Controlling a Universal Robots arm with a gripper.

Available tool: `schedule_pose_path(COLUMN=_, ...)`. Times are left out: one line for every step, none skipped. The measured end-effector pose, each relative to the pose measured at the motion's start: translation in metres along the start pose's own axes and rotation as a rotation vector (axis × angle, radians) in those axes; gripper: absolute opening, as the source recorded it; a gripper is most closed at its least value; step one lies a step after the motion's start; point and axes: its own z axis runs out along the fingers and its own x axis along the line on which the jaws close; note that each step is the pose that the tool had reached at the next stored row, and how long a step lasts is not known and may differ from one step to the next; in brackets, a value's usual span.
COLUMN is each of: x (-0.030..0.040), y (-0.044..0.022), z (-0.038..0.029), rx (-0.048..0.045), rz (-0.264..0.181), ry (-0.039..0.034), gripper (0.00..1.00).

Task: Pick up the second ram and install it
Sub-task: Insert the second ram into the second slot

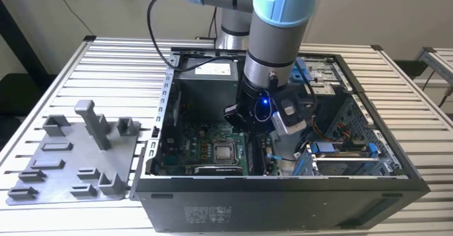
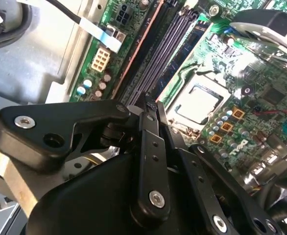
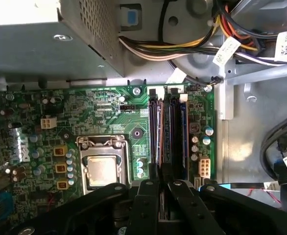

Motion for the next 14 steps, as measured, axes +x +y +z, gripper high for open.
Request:
schedule_pose_path(x=-0.0005, y=0.0, z=0.0001, rx=0.0002, rz=0.0, ry=0.0, gripper=0.14)
schedule_pose_path(x=-0.0012, y=0.0, z=0.0001, rx=0.0005, rz=0.0, ry=0.0001, gripper=0.14)
schedule_pose_path(x=-0.0018, y=0.0, z=0.0004, rx=0.0002, rz=0.0, ry=0.0001, gripper=0.14)
schedule_pose_path(x=-0.0024, y=0.0, z=0.0007, rx=0.0, rz=0.0, ry=0.0001, gripper=0.14)
schedule_pose_path(x=-0.003, y=0.0, z=0.0008, rx=0.0001, rz=0.0, ry=0.0002, gripper=0.14)
schedule_pose_path(x=-0.0032, y=-0.0003, z=0.0012, rx=0.0, rz=0.0, ry=0.0002, gripper=0.14)
schedule_pose_path(x=-0.0032, y=-0.0006, z=0.0017, rx=-0.0002, rz=0.0, ry=0.0001, gripper=0.14)
schedule_pose_path(x=-0.0032, y=-0.0007, z=0.0022, rx=-0.0001, rz=0.0, ry=0.0001, gripper=0.14)
schedule_pose_path(x=-0.0032, y=-0.0007, z=0.0026, rx=0.0001, rz=0.0, ry=0.0002, gripper=0.14)
schedule_pose_path(x=-0.0032, y=-0.0007, z=0.0032, rx=0.0, rz=0.0, ry=0.0002, gripper=0.14)
schedule_pose_path(x=-0.0031, y=-0.0007, z=0.0039, rx=0.0, rz=0.0, ry=0.0002, gripper=0.14)
schedule_pose_path(x=-0.0027, y=-0.0008, z=0.0045, rx=0.0001, rz=0.0, ry=0.0002, gripper=0.14)
schedule_pose_path(x=-0.0023, y=-0.0008, z=0.0051, rx=0.0001, rz=0.0, ry=0.0001, gripper=0.14)
schedule_pose_path(x=-0.0018, y=-0.0009, z=0.0056, rx=0.0001, rz=0.0, ry=0.0, gripper=0.14)
